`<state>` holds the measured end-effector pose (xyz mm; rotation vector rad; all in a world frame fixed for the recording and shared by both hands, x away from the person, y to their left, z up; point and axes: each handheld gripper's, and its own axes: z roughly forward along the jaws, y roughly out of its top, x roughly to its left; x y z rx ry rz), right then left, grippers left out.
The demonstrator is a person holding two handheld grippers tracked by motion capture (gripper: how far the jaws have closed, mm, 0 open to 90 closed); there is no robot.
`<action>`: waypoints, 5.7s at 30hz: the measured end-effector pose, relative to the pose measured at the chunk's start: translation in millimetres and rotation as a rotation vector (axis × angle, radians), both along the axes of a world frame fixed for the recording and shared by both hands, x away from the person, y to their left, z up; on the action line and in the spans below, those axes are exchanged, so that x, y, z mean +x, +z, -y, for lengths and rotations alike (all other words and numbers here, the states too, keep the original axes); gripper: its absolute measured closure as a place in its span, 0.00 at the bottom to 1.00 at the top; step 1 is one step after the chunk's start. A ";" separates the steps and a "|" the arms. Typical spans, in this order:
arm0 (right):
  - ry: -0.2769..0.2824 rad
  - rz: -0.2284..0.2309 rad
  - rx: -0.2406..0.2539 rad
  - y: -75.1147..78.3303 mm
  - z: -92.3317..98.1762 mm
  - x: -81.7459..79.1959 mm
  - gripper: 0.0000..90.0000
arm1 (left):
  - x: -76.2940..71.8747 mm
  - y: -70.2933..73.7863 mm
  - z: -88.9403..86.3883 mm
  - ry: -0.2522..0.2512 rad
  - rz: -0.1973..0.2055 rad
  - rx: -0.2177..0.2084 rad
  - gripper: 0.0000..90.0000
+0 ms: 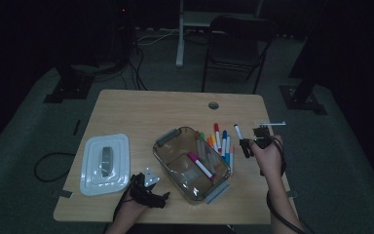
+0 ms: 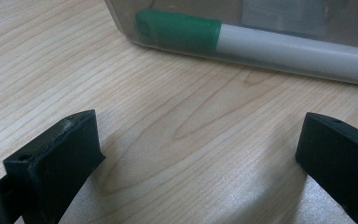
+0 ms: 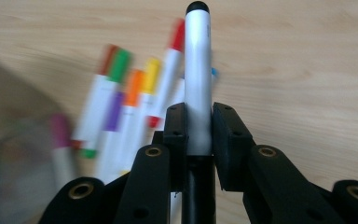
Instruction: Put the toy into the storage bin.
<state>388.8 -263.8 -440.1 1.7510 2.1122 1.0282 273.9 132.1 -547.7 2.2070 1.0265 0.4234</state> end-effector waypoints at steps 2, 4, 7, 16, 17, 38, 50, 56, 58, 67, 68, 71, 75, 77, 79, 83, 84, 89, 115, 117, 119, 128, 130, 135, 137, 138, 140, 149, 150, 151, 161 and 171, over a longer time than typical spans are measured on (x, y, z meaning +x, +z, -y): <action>0.034 0.024 0.007 11.8 -8.2 -6.4 0.85 | 0.0 0.0 0.0 0.000 0.000 0.000 0.01; 0.075 0.046 0.013 22.9 -17.7 -12.6 0.85 | 0.1 -0.1 0.0 0.001 0.002 -0.001 0.01; 0.134 0.078 0.018 38.4 -31.7 -21.6 0.85 | 0.0 0.0 0.0 0.000 0.001 0.000 0.01; 0.294 0.147 0.042 71.7 -71.9 -45.7 0.85 | 0.0 0.1 0.0 0.000 -0.001 -0.001 0.01; 0.312 0.148 0.049 73.5 -76.3 -47.2 0.85 | 0.0 0.2 -0.1 -0.001 -0.001 0.000 0.01; 0.548 -0.028 0.001 39.3 -165.3 -43.8 0.85 | 0.0 0.1 0.0 0.000 0.000 -0.001 0.01; 0.616 -0.213 -0.031 1.6 -201.9 -28.4 0.85 | 0.0 0.1 0.0 -0.001 -0.001 -0.001 0.01; 0.635 -0.287 -0.074 -15.0 -212.1 -25.8 0.85 | 0.0 0.1 0.0 0.000 0.000 -0.001 0.01; 0.635 -0.301 -0.085 -19.2 -213.9 -25.1 0.85 | 0.0 0.0 0.1 0.001 0.000 -0.001 0.01; 0.656 -0.391 -0.120 -37.4 -221.6 -23.5 0.84 | 0.0 0.0 0.1 0.001 0.001 -0.001 0.01; 0.658 -0.395 -0.127 -38.5 -222.3 -23.5 0.84 | 0.0 0.0 0.0 0.000 0.001 -0.001 0.01; 0.676 -0.381 -0.140 -38.3 -223.2 -24.3 0.80 | 0.0 0.1 0.0 0.000 -0.001 0.000 0.01; 0.684 -0.336 -0.143 -35.5 -221.5 -24.0 0.77 | 0.0 0.0 0.0 0.000 0.000 -0.001 0.01; 0.681 -0.300 -0.116 -30.3 -217.7 -23.8 0.73 | 0.0 0.0 0.1 0.000 0.000 -0.002 0.01; 0.683 -0.261 -0.089 -21.2 -211.8 -24.3 0.70 | 0.0 0.1 0.0 0.000 0.000 -0.001 0.01; 0.661 -0.159 -0.017 3.1 -192.0 -26.5 0.66 | 0.0 0.3 -0.1 -0.002 -0.003 0.001 0.01; 0.657 -0.134 -0.005 9.1 -185.8 -27.6 0.65 | 0.0 0.2 -0.1 -0.001 -0.002 0.001 0.01; 0.603 -0.010 0.029 35.8 -148.9 -31.9 0.62 | 0.0 0.1 0.0 0.000 0.000 0.000 0.01; 0.024 -0.040 -0.051 -55.5 -6.5 -0.6 0.66 | 0.0 0.0 0.0 0.000 0.000 -0.001 0.01; 0.018 -0.057 -0.041 -62.9 -8.4 2.0 0.67 | 0.0 0.0 0.0 0.000 0.000 0.000 0.01; 0.015 -0.070 -0.058 -67.9 -10.9 4.3 0.69 | 0.0 0.0 0.0 0.000 0.000 0.000 0.01; -0.044 -0.101 -0.054 -76.8 -4.2 8.4 0.69 | 0.0 0.0 0.0 0.000 0.000 0.000 0.01; -0.041 -0.103 -0.035 -77.1 -4.3 7.2 0.68 | 0.0 0.0 0.0 0.000 0.000 0.000 0.01; -0.057 -0.084 -0.016 -74.6 -7.8 7.2 0.68 | 0.0 0.0 0.0 0.000 0.000 0.000 0.01; -0.050 -0.088 -0.011 -74.6 -10.3 7.7 0.67 | 0.0 0.0 0.0 0.000 0.000 0.000 0.01; -0.047 -0.091 -0.017 -75.3 -11.6 8.2 0.68 | 0.0 0.0 0.0 0.000 0.000 0.000 0.01; -0.044 -0.103 -0.026 -77.2 -13.8 8.8 0.68 | 0.0 0.0 0.0 0.000 0.000 0.000 0.01; -0.100 -0.121 -0.078 -82.5 -5.5 10.2 0.83 | 0.0 0.0 0.0 0.000 0.000 -0.001 0.01; -0.112 -0.122 -0.077 -82.6 -3.0 10.1 0.84 | 0.0 0.0 0.0 0.000 0.000 0.000 0.01; -0.112 -0.122 -0.077 -82.6 -3.0 10.1 0.84 | 0.0 0.0 0.0 0.000 0.000 0.000 0.01; -0.118 -0.112 -0.017 -61.2 14.8 -0.5 0.85 | 0.0 0.0 0.0 0.000 0.000 0.000 0.01; -0.020 -0.023 0.050 -9.1 2.8 -18.1 0.85 | 0.0 0.1 0.0 0.000 0.000 0.000 0.01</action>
